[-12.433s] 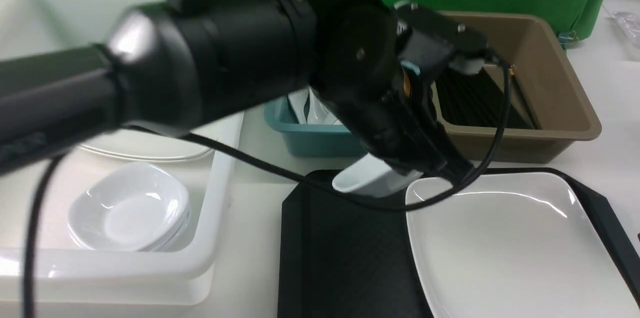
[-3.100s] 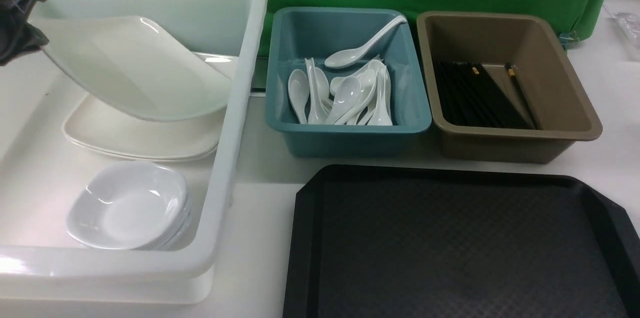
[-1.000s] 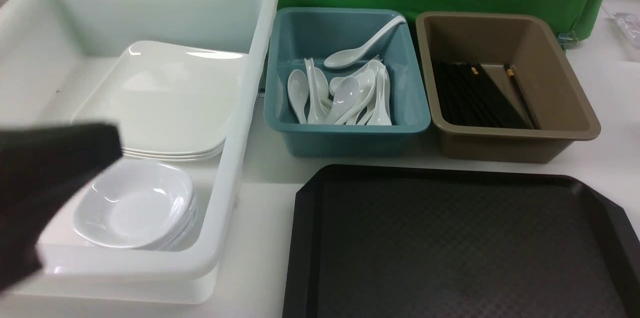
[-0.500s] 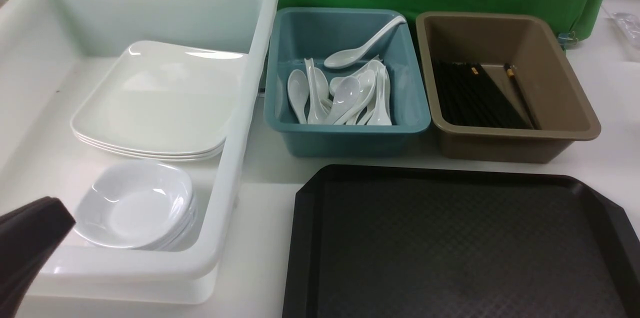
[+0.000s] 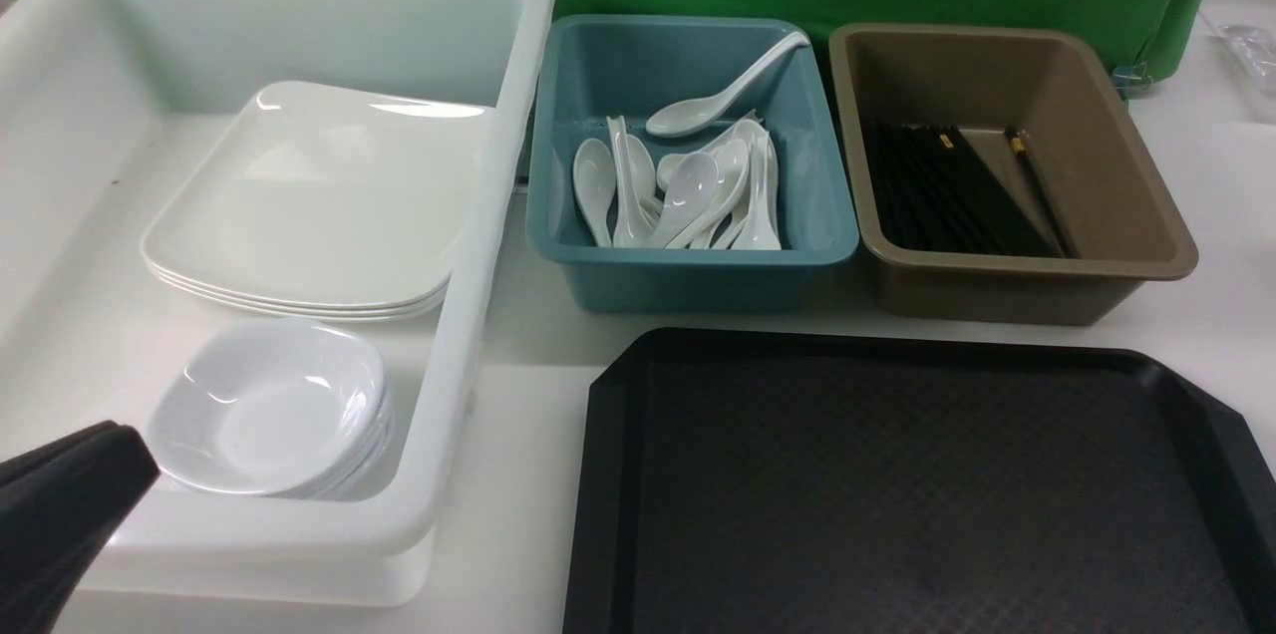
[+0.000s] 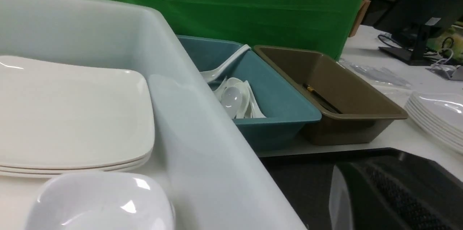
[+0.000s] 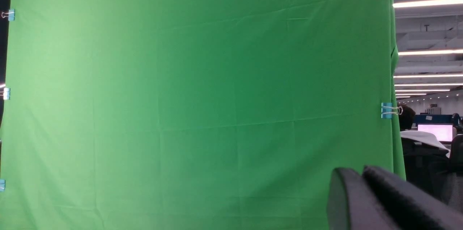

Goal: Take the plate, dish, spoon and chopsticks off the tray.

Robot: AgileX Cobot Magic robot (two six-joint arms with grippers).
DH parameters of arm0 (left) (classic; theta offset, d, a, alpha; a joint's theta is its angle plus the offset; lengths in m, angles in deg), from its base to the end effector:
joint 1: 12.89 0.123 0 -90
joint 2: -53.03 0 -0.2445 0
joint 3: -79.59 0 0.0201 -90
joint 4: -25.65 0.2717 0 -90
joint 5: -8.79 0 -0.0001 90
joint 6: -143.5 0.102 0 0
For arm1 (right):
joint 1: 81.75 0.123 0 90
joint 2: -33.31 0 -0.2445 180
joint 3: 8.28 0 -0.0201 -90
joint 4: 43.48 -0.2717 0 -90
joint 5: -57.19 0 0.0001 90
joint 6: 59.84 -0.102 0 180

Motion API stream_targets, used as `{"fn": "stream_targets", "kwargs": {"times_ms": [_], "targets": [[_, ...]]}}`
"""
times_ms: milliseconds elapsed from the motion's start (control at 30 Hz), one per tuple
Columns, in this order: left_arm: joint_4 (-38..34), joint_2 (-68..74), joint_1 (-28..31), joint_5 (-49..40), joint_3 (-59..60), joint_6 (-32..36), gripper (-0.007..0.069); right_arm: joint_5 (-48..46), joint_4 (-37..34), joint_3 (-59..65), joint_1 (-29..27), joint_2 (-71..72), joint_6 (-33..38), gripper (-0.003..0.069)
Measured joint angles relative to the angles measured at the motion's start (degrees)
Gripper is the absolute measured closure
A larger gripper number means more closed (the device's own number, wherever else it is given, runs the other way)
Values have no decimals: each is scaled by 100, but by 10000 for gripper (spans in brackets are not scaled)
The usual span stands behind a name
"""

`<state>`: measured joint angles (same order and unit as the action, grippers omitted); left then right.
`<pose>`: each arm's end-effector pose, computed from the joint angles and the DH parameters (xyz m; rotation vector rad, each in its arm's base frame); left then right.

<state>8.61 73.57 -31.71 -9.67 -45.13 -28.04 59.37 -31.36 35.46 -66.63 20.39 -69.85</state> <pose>0.1208 -0.0512 0.2885 0.2306 1.6332 -0.4306 0.0584 0.0166 0.4029 -0.1501 0.9418 0.2136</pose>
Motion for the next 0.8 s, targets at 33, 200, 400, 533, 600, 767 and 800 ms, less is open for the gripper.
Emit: {"fn": "stream_targets", "kwargs": {"times_ms": [33, 200, 400, 533, 600, 767, 800], "targets": [[120, -6, 9, 58, 27, 0, 613, 0, 0, 0, 0, 0, 0, 564], [526, -161, 330, 318, 330, 0, 613, 0, 0, 0, 0, 0, 0, 550], [688, -976, 1624, 733, 1456, 6, 613, 0, 0, 0, 0, 0, 0, 527], [737, -1132, 2199, 730, 2020, 6, 613, 0, 0, 0, 0, 5, 0, 518], [781, -1137, 2267, 716, 2073, 6, 613, 0, 0, 0, 0, 5, 0, 517], [835, -1137, 2320, 558, 2102, 6, 613, 0, 0, 0, 0, 5, 0, 508], [835, -1137, 2320, 573, 2102, 6, 613, 0, 0, 0, 0, 5, 0, 506]]}}
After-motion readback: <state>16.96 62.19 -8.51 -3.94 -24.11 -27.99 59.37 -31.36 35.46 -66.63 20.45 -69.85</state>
